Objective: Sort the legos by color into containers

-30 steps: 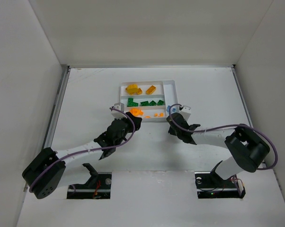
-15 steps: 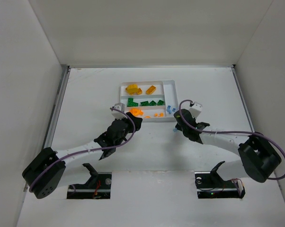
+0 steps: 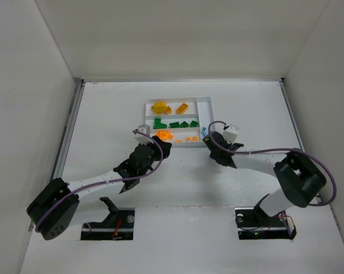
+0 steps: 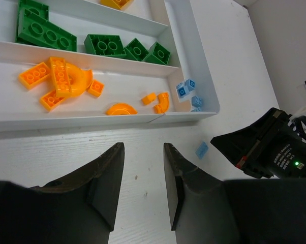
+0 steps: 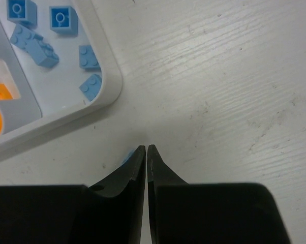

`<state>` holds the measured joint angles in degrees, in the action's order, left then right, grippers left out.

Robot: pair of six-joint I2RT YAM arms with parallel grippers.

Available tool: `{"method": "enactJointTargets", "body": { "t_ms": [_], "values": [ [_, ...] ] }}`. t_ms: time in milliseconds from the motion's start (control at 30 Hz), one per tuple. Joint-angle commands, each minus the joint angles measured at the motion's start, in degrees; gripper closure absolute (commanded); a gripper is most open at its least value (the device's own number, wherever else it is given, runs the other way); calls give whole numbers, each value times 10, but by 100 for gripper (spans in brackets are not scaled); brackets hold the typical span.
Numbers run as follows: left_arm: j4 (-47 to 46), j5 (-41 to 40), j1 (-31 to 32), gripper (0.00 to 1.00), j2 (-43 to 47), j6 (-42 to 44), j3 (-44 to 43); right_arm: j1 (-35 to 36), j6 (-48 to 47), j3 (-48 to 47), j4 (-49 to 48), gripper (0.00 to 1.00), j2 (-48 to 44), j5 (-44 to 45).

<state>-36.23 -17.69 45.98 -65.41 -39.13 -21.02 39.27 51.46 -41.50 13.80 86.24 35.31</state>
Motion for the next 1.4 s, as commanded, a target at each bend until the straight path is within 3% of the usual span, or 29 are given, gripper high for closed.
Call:
{"method": "enactJointTargets", "body": {
  "t_ms": [0,567,733,833,1033,1133,1367],
  "values": [
    [-29,4,-5,66,19,-4,9,12,11,-21,21,90,14,-12],
    [-19,6,-19,66,48,-8,17,141,20,-61,43,89,43,-64],
    [-19,6,-22,66,43,-9,17,154,5,-47,42,79,-11,-67],
    [-19,5,-16,66,44,-9,16,149,-77,-48,33,69,-23,-69],
    [-19,4,-16,66,49,-7,17,147,-231,-66,0,58,4,-103],
    [-19,6,-22,66,45,-9,17,134,-280,-63,-30,50,9,-155],
    [-18,7,-24,66,52,-10,19,99,-356,-75,-66,45,49,-234]
  ]
}}
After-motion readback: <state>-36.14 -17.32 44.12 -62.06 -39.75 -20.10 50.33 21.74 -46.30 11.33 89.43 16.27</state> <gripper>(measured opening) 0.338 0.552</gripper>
